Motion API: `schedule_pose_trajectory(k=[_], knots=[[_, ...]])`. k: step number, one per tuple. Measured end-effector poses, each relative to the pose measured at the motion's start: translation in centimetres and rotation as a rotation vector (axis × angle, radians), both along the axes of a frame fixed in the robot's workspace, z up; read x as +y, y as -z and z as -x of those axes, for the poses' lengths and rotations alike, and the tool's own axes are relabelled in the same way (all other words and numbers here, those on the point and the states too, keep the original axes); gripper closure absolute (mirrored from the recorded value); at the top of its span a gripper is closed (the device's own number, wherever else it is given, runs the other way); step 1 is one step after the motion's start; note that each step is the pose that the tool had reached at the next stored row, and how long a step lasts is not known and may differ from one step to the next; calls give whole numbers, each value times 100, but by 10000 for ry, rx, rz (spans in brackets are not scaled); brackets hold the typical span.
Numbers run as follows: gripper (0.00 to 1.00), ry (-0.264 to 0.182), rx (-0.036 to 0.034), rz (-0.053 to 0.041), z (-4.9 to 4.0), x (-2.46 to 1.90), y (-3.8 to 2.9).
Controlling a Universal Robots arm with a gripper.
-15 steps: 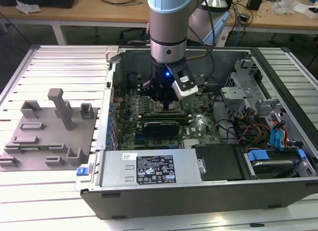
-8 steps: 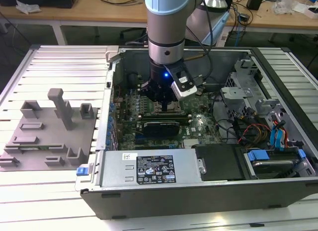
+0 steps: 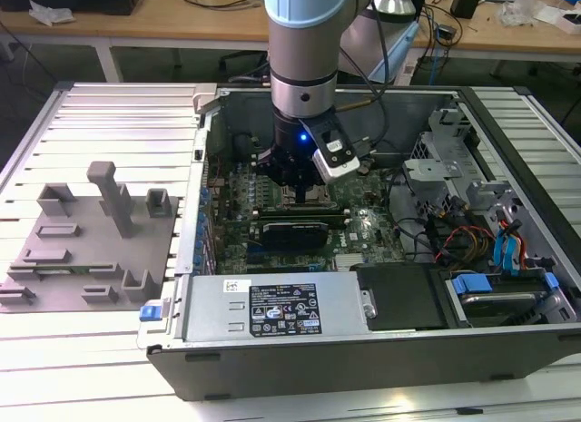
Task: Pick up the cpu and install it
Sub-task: 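Install the second cpu locking lever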
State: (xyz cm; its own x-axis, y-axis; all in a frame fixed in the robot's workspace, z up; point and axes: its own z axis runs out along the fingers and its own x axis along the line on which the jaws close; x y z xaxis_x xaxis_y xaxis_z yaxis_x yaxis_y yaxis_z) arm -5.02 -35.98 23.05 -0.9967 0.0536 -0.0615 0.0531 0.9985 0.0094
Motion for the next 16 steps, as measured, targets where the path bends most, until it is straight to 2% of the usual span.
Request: schedule_pose_trajectory(k=[2, 6, 10, 14, 16], knots=[[89, 9, -2, -4, 15, 0, 7], [89, 359, 0, -3, 42, 1, 23], [89, 1268, -1, -4, 43, 1, 55], [89, 1577, -1, -3, 67, 1, 77], [89, 2006, 0, -3, 77, 1, 105]])
